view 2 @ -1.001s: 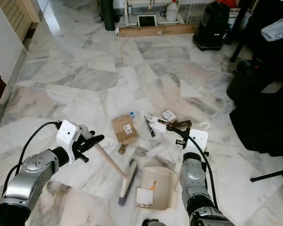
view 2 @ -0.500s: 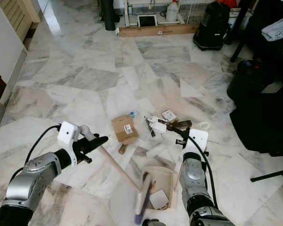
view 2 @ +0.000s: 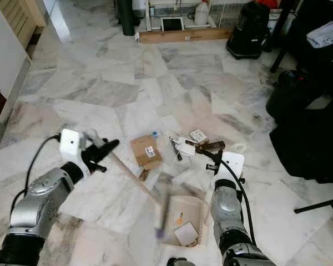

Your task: Sweep floor

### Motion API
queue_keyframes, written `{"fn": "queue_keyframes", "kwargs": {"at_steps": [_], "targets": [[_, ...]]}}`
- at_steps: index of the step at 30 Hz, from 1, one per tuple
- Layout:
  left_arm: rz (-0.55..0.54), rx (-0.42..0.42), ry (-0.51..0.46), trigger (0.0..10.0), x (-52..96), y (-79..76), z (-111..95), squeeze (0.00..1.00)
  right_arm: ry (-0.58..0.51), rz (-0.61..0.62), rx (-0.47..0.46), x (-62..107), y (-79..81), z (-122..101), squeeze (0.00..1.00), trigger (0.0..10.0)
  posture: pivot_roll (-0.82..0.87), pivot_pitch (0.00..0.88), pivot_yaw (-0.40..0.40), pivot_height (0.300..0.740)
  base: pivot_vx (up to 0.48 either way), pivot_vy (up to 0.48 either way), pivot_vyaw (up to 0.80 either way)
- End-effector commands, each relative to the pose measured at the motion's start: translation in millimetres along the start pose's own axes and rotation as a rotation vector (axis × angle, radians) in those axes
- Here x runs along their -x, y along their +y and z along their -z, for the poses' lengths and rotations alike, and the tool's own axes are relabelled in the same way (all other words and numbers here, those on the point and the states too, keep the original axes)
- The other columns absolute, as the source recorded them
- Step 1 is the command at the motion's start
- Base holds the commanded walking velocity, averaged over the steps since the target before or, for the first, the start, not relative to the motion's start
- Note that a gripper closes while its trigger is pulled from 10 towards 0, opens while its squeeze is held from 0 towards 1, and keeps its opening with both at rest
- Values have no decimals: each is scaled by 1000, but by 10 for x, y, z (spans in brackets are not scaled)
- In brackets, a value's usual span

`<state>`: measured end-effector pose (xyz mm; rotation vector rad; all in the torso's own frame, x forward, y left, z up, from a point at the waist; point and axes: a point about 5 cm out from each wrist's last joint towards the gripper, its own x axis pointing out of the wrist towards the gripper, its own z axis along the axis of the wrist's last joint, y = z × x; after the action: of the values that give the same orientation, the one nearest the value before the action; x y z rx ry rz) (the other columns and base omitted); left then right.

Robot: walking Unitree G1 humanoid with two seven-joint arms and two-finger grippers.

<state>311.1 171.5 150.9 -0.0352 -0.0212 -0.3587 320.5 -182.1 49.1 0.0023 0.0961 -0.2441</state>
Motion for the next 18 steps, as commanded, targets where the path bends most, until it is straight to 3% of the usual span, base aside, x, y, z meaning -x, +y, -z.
{"fn": "queue_keyframes", "kwargs": {"at_steps": [1, 9, 18], "targets": [[1, -54, -88, 10000, 2, -43, -167, 0, 73, -57, -53, 95, 161, 149, 0, 10000, 101, 152, 15, 740, 0, 0, 0], [-83, -71, -143, 10000, -27, -86, -146, 0, -16, -95, -78, 60, 209, -4, 0, 10000, 85, 126, 9, 740, 0, 0, 0], [-115, -126, -146, 10000, 17, -95, -64, 0, -82, -110, -67, 35, 152, -128, 0, 10000, 80, 85, 1, 740, 0, 0, 0]]}}
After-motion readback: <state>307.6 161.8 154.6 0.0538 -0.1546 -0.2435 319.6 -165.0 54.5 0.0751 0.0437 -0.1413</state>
